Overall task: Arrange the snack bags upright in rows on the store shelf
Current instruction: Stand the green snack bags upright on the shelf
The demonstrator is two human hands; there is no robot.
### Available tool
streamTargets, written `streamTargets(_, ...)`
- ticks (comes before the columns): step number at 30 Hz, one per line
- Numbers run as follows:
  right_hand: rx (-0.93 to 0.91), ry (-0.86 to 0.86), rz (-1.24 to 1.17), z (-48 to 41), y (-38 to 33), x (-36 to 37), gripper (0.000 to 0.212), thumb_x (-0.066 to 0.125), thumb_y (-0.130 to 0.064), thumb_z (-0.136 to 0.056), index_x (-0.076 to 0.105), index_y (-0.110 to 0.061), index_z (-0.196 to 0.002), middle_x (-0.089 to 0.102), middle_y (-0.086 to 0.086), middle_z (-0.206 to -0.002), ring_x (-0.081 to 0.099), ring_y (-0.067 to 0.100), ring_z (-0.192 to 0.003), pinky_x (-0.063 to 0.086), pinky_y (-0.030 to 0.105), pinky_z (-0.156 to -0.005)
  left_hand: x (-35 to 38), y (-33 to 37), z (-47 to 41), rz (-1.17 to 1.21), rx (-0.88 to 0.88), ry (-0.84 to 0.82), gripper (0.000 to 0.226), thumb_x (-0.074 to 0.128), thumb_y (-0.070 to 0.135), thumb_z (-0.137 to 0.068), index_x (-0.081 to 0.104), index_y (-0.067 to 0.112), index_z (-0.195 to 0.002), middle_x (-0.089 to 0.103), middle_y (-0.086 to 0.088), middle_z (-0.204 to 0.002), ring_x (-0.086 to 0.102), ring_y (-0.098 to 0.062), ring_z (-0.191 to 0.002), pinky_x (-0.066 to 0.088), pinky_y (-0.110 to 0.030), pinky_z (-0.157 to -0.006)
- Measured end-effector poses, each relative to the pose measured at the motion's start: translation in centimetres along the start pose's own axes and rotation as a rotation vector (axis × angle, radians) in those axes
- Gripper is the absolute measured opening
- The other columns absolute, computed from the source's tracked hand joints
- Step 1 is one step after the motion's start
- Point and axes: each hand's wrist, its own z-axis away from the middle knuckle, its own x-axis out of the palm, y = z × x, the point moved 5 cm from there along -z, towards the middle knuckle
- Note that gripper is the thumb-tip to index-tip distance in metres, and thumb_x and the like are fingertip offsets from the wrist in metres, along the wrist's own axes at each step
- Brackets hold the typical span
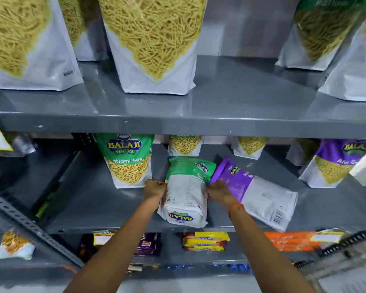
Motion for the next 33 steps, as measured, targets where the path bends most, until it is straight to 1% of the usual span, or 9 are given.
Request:
streamTargets(2,-0.01,0.04,-0.012,0.0,-0.5,-0.1,0.033,0.047,-0.025,-0.093,0.041,-0.009,-0.065,0.061,0.029,-0.112,0.059,0.034,-0.106,0.045,0.038,-0.094,0.4,0.0,0.3,0.05,-0.016,-0.03,0.013,0.061,0.001,-0.077,0.064,-0.01,-0.085,0.067,-0.036,-0.097,0.065,-0.034,-0.082,0.042,-0.038,-0.064)
streamTargets(6,0.041,0.009,-0.168,-0.1,0.8,0.7,0.037,0.05,-0.024,-0.093,0.04,-0.013,-0.058,0.058,0.021,-0.087,0.059,0.026,-0.087,0.05,0.047,-0.097,0.7,-0.4,0.9,0.074,-0.066,-0.001,0.014,0.061,0.005,-0.078,0.065,-0.003,-0.09,0.07,-0.028,-0.096,0.065,-0.035,-0.086,0.038,-0.028,-0.066)
streamTargets(8,0.088,-0.007,-0.374,-0.2,1.8,0.9,0.034,0.053,-0.013,-0.091,0.044,-0.009,-0.058,0.055,0.017,-0.074,0.057,0.027,-0.071,0.054,0.044,-0.08,1.0,-0.3,1.3,0.105,-0.066,-0.008,0.008,0.063,0.007,-0.078,0.067,0.0,-0.079,0.07,-0.025,-0.09,0.066,-0.035,-0.086,0.04,-0.027,-0.068)
streamTargets(11,0.081,0.016,-0.557,-0.4,1.6,0.6,0.035,0.053,0.003,-0.086,0.047,-0.008,-0.053,0.048,0.008,-0.05,0.044,0.015,-0.044,0.041,0.024,-0.048,1.2,0.5,1.9,0.162,-0.072,0.018,0.027,0.065,0.007,-0.077,0.053,0.015,-0.053,0.063,-0.014,-0.07,0.059,-0.026,-0.076,0.04,-0.029,-0.07)
streamTargets(13,0.021,0.084,-0.546,-0.7,1.3,-0.2,0.036,0.055,0.001,-0.084,0.051,-0.012,-0.051,0.048,0.003,-0.047,0.042,0.01,-0.042,0.035,0.017,-0.041,1.3,1.2,2.7,0.282,-0.06,0.051,0.024,0.062,0.002,-0.078,0.056,0.014,-0.058,0.064,-0.011,-0.076,0.058,-0.023,-0.08,0.044,-0.031,-0.077)
streamTargets(17,-0.15,0.317,-0.686,-0.8,0.0,-3.4,0.033,0.054,-0.001,-0.086,0.053,-0.016,-0.058,0.058,0.009,-0.067,0.05,0.018,-0.063,0.041,0.014,-0.05,0.4,3.1,3.7,0.477,0.061,0.165,0.015,0.054,-0.003,-0.086,0.066,0.006,-0.085,0.066,-0.013,-0.095,0.058,-0.019,-0.088,0.043,-0.027,-0.085)
streamTargets(21,-0.299,0.432,-0.809,-1.2,-1.7,-5.1,0.012,0.056,0.001,-0.087,0.056,-0.003,-0.076,0.059,0.017,-0.084,0.049,0.019,-0.082,0.041,0.03,-0.078,-0.3,4.9,3.1,0.433,0.146,0.244,0.012,0.056,0.001,-0.087,0.063,0.0,-0.097,0.067,-0.021,-0.108,0.062,-0.03,-0.097,0.048,-0.036,-0.088)
streamTargets(28,-0.412,0.401,-0.706,-1.1,-0.2,-2.9,0.01,0.05,-0.004,-0.092,0.047,-0.008,-0.084,0.055,0.012,-0.083,0.051,0.019,-0.081,0.041,0.029,-0.074,0.9,2.6,4.2,0.286,0.163,0.303,0.022,0.056,-0.004,-0.084,0.057,-0.009,-0.105,0.061,-0.032,-0.11,0.06,-0.041,-0.098,0.05,-0.044,-0.092)
streamTargets(33,-0.483,0.391,-0.68,0.1,0.4,-2.3,0.01,0.05,0.007,-0.087,0.048,0.0,-0.079,0.052,0.013,-0.092,0.049,0.02,-0.082,0.042,0.032,-0.074,5.4,1.3,9.1,0.227,0.371,0.081,0.026,0.069,0.009,-0.08,0.063,0.001,-0.104,0.047,-0.016,-0.112,0.055,-0.026,-0.101,0.053,-0.033,-0.085)
